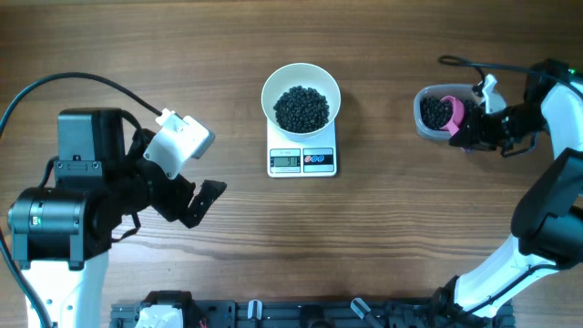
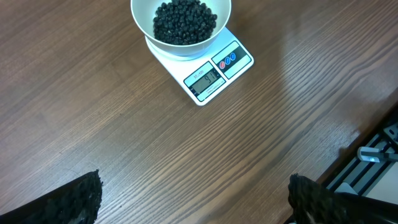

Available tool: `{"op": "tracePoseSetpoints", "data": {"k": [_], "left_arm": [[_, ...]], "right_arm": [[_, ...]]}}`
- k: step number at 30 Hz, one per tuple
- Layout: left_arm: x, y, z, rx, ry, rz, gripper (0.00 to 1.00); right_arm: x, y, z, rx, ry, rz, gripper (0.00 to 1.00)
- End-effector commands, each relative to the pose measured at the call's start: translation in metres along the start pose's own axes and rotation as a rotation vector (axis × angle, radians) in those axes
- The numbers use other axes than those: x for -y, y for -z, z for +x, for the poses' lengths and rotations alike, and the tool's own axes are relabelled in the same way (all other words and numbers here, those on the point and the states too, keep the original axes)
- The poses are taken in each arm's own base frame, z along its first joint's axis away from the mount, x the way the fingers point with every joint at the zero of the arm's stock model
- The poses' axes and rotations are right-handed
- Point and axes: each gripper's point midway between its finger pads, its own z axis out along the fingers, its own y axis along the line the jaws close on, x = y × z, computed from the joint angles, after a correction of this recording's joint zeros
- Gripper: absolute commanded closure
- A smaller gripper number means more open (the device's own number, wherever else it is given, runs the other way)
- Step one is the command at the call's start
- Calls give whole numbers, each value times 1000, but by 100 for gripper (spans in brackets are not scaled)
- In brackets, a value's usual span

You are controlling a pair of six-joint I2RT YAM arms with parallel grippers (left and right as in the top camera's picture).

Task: Scoop item into bowl and weigh 150g on scale
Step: 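Drag the scoop through the beans with the right gripper to fill it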

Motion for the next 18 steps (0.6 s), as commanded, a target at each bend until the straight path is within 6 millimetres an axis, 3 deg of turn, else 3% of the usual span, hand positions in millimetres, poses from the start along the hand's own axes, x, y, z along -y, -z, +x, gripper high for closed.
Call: {"op": "tracePoseSetpoints", "data": {"k": [1, 5, 18], "left_arm": [[1, 4, -4, 20, -20, 1, 0], [1, 4, -4, 20, -20, 1, 0], [1, 4, -4, 20, -20, 1, 0]], "right_arm": [[-17, -8, -4, 30, 30, -113, 96], [-21, -5, -8, 57, 25, -151, 96], [5, 23, -6, 166, -75, -223, 96]]}}
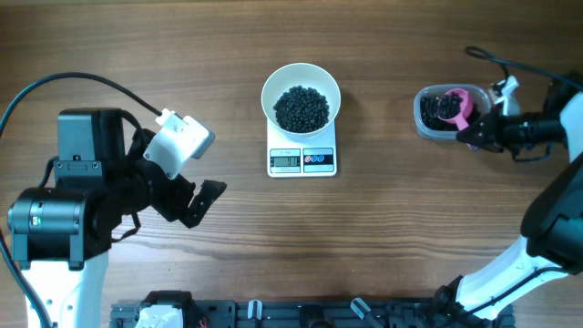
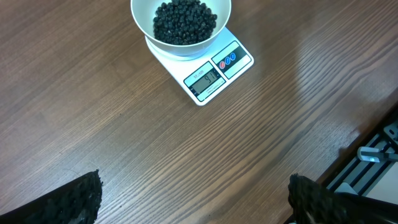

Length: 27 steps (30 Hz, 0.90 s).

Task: Scoop item into bowl and weigh 150g on scale
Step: 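Drag the scoop through the beans with the right gripper to fill it, then carry the filled scoop with the right gripper over the white bowl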

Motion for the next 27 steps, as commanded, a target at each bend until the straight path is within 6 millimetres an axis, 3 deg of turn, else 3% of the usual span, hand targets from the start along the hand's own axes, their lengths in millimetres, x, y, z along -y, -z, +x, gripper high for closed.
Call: {"op": "tracePoseSetpoints", "data": {"k": [1, 15, 27], "left_arm": [[1, 4, -4, 20, -20, 1, 0], [1, 4, -4, 20, -20, 1, 0], [1, 4, -4, 20, -20, 1, 0]], "right_arm": [[0, 3, -1, 32, -7, -62, 96], [-18, 21, 12, 60, -1, -218, 96], [-53, 23, 8, 91, -2, -368, 95]]}}
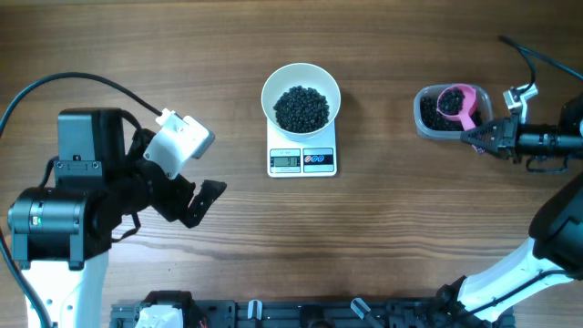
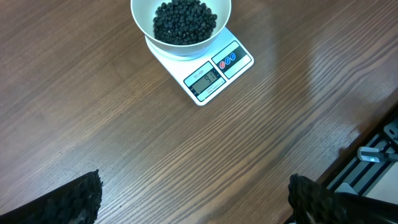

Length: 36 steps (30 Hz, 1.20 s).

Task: Scoop item into bowl and weigh 150g on scale
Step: 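Carry the filled scoop with the right gripper over the white bowl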

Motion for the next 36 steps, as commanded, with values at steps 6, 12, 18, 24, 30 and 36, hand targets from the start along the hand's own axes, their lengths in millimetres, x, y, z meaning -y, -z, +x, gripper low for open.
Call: {"op": "tracePoseSetpoints", "data": {"k": [6, 12, 18, 24, 30, 36], "left_arm": [[1, 4, -4, 20, -20, 1, 0], [1, 4, -4, 20, -20, 1, 0], [1, 4, -4, 20, -20, 1, 0], [1, 4, -4, 20, -20, 1, 0], [1, 4, -4, 20, -20, 1, 0], [1, 4, -4, 20, -20, 1, 0]], "right_arm": [[-44, -32, -6, -17, 70, -150, 95], [-87, -69, 2, -103, 145, -232, 95], [-120, -101, 16, -205, 219, -269, 95], [-148, -128, 26, -281, 308, -284, 95], [-149, -166, 26, -330, 433, -190, 95], [-137, -193, 18, -334, 551, -47, 95]]}}
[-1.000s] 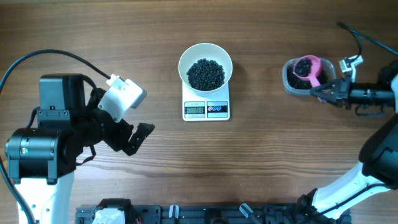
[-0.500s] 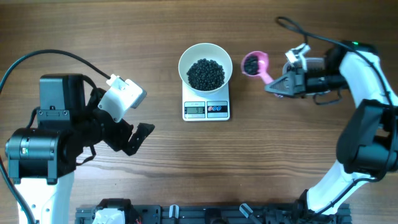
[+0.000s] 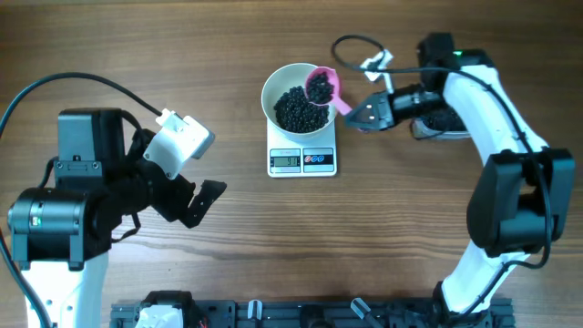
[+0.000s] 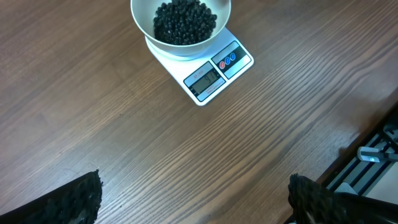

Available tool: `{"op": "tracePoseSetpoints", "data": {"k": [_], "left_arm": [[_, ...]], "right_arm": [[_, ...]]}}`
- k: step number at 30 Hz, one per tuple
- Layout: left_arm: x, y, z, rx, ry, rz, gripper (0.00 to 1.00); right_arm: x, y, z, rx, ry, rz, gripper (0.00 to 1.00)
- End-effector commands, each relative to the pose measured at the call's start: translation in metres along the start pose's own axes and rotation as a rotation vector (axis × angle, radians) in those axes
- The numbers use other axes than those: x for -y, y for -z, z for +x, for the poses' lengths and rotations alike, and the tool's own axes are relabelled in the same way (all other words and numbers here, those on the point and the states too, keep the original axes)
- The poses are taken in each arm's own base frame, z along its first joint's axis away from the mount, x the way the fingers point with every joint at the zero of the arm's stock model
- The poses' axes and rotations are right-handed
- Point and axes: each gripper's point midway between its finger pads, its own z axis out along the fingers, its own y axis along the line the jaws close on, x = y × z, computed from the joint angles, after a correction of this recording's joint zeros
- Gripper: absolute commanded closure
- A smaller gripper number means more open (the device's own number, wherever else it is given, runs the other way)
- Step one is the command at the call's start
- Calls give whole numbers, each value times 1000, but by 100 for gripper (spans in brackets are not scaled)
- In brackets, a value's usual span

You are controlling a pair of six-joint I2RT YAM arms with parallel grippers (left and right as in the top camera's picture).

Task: Scoop item into bowl and weigh 150g on scale
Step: 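Carry the filled scoop with the right gripper over the white bowl, then tilt the scoop with the right gripper to pour beans into the bowl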

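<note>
A white bowl (image 3: pixel 273 84) of small black beans (image 3: pixel 299 109) stands on a white digital scale (image 3: pixel 301 160); the left wrist view shows the same bowl (image 4: pixel 138 18) and scale (image 4: pixel 214 74). My right gripper (image 3: pixel 362 116) is shut on the handle of a pink scoop (image 3: pixel 322 87), whose cup, full of black beans, hangs over the bowl's right rim. The source tub (image 3: pixel 428 129) is mostly hidden under the right arm. Far to the left of the scale, my left gripper (image 3: pixel 205 202) is open, fingers (image 4: pixel 78 199) wide apart and empty.
The right arm (image 3: pixel 492 109) spans the table's right side, with a cable loop (image 3: pixel 351 46) behind the bowl. A black rail (image 3: pixel 301 314) runs along the front edge. The left arm's base (image 3: pixel 64 210) fills the left side.
My right gripper, with the pink scoop, has moved from the tub at the far right to the bowl's right rim. The scoop is now loaded with beans. The left arm has not moved.
My right gripper held the pink scoop in the tub of beans at the right, at slightly different spots and angles in each earlier moment. Now the filled scoop is at the bowl on the scale. My left gripper stayed open and still throughout.
</note>
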Motion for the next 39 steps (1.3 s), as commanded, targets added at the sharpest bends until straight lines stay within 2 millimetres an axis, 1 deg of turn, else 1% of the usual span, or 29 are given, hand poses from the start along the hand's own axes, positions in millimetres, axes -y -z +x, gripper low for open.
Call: {"op": "tracePoseSetpoints", "data": {"k": [1, 5, 8, 10, 13, 17, 21, 27, 30, 39], "left_arm": [[1, 4, -4, 20, -20, 1, 0], [1, 4, -4, 20, -20, 1, 0], [1, 4, -4, 20, -20, 1, 0], [1, 4, -4, 20, -20, 1, 0], [1, 4, -4, 20, -20, 1, 0], [1, 4, -4, 20, -20, 1, 0], [1, 4, -4, 20, -20, 1, 0], [1, 4, -4, 20, -20, 1, 0], [1, 4, -4, 20, -20, 1, 0], [1, 4, -4, 20, -20, 1, 0]], "right_arm": [[9, -8, -5, -44, 35, 124, 95], [20, -18, -6, -82, 97, 220, 95], [21, -20, -14, -74, 128, 258, 95], [17, -19, -21, -61, 157, 265, 96], [19, -12, -31, -63, 170, 346, 95], [20, -6, -37, -92, 204, 441, 95], [21, -9, -37, -130, 242, 534, 96], [28, -15, -27, -232, 285, 691, 95], [23, -18, -27, -238, 300, 700, 96], [11, -10, -32, -189, 275, 712, 95]]}}
